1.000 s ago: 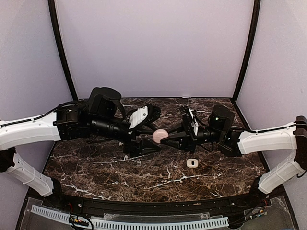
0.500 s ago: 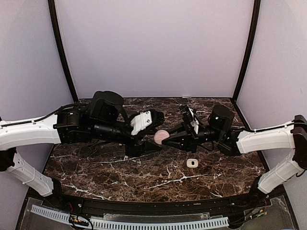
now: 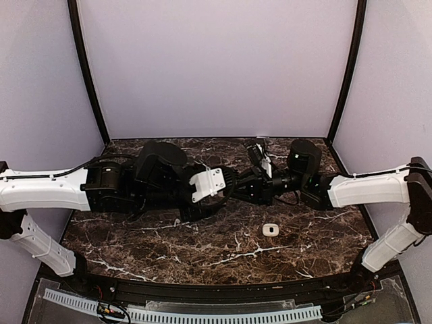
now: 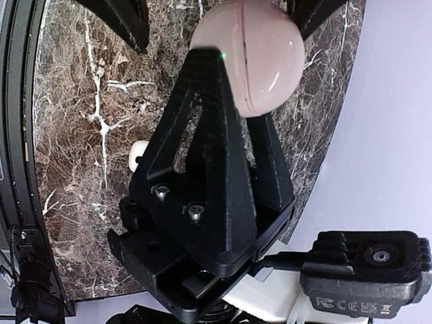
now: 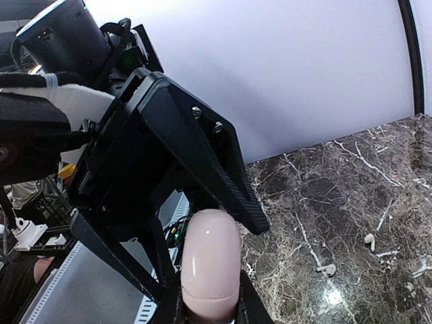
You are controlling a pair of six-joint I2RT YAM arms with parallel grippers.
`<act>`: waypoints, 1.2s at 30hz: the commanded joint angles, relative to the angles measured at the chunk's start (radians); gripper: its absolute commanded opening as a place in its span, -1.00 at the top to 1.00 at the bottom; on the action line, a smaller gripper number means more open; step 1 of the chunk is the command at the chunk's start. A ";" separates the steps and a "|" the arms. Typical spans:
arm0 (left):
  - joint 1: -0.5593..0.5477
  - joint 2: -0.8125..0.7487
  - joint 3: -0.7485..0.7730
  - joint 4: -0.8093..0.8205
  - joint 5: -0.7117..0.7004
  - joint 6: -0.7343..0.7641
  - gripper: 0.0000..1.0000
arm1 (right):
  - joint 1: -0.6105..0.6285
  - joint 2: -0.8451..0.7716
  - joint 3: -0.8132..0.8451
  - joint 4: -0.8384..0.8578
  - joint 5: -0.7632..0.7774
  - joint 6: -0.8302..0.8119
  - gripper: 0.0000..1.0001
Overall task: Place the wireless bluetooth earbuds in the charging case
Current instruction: Close the charging case with the earbuds inside, then place the charging case with the earbuds at the center of the board.
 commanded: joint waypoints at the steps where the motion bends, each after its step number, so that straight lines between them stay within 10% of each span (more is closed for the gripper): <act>1: -0.034 0.005 0.000 0.009 -0.015 0.056 -0.36 | -0.017 0.004 0.040 -0.044 0.091 0.037 1.00; 10: -0.037 0.034 0.033 0.009 -0.031 0.081 -0.46 | -0.009 0.014 0.063 -0.111 0.094 0.022 1.00; 26: -0.042 0.073 0.057 0.002 -0.045 0.114 -0.08 | -0.003 0.045 0.100 -0.169 0.091 0.022 1.00; 36: -0.042 0.045 0.024 0.016 -0.098 0.087 -0.64 | -0.003 0.043 0.098 -0.180 0.092 0.011 1.00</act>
